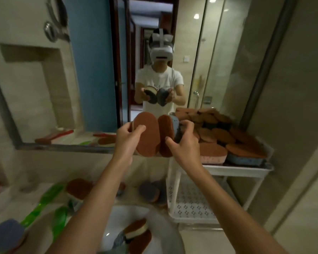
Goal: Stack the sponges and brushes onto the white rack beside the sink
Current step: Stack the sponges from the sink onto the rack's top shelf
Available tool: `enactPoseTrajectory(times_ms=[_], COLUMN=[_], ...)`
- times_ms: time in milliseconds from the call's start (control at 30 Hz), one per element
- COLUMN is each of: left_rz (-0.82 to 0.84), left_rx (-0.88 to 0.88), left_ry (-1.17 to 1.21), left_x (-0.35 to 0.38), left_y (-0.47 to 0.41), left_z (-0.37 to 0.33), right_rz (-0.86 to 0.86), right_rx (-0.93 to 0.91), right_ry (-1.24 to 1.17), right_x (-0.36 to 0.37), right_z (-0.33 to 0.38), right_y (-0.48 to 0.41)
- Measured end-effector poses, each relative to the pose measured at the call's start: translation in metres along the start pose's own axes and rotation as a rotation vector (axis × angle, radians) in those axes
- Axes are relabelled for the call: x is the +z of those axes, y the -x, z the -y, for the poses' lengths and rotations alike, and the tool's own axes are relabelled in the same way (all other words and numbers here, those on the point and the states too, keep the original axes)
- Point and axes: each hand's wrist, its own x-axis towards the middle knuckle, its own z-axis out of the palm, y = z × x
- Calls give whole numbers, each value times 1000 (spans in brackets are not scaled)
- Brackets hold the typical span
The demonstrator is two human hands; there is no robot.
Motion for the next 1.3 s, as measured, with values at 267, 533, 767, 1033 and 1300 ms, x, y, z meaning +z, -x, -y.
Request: enactPoseTrajectory(times_ms=[267, 533, 767, 1033, 1300], left_rz=[181, 256, 215, 180, 193], left_rx=[-34, -66, -81, -23, -3], left_ry=[-79, -365, -451, -636, -714], left_x=[82, 150, 165, 176, 176], left_y=[-60, -100, -115, -113, -112], left_z=[-21, 6, 23, 31, 33], right_rz=[-105, -171, -136, -113, -93], right_rx=[259, 583, 596, 611, 610], right_ry=[-194, -235, -187, -125, -161], right_x=[-65, -87, -84, -80, -83], right_z=[-35, -93, -106, -115, -120], right_y=[-68, -107, -117, -122, -120])
